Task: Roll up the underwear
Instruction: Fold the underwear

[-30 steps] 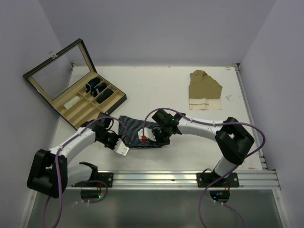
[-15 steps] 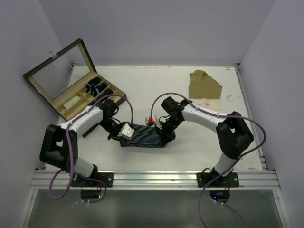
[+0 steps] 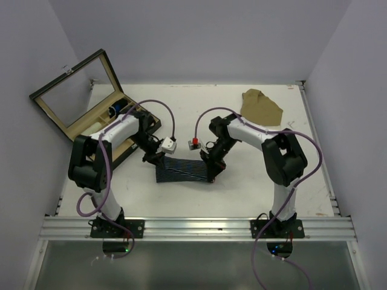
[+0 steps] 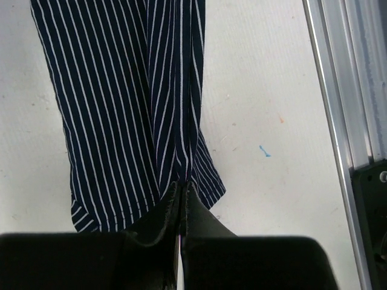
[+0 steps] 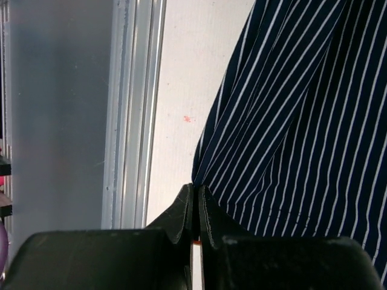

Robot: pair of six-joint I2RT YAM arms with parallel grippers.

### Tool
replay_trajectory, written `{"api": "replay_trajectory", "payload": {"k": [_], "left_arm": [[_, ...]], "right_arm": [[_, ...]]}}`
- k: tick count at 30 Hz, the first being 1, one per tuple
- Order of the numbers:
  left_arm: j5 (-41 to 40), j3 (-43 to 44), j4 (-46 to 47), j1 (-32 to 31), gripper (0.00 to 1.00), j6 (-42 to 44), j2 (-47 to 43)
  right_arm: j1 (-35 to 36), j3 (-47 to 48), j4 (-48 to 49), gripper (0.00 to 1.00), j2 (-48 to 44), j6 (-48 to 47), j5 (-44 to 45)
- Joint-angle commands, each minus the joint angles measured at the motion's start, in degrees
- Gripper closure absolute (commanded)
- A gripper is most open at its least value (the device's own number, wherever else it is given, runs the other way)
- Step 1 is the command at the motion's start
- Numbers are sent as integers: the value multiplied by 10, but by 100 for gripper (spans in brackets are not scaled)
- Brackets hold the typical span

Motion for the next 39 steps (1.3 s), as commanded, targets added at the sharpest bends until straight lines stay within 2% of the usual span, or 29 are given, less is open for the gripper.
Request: {"api": "replay_trajectory", "payload": {"k": [1, 4, 10, 19, 26, 30, 35, 37, 39], "left_arm": [[15, 25, -32, 4, 100, -20, 7], [26, 39, -8, 14, 100, -55, 17], [30, 86, -7, 24, 100, -80, 64], [38, 165, -5, 32, 100, -107, 153], [46, 184, 11, 60, 100, -142, 210], [46, 164, 26, 81, 100, -148, 208], [38, 117, 50, 85, 100, -142, 183], [36, 108, 64, 85, 100, -141, 177], [34, 103, 69, 85, 100, -137, 177]], "right_arm": [[-3, 26, -44, 100, 7, -27, -31], [-17, 46, -48, 100, 17, -23, -34], [-43, 121, -128, 100, 72, -61, -36], [-91, 247, -228, 100, 220, -95, -72], [-101, 315, -225, 100, 252, -57, -76], [-101, 325, -228, 100, 246, -48, -73], [-100, 401, -223, 100, 254, 21, -60], [-99, 428, -192, 100, 261, 72, -46], [-98, 443, -187, 100, 279, 82, -39]]}}
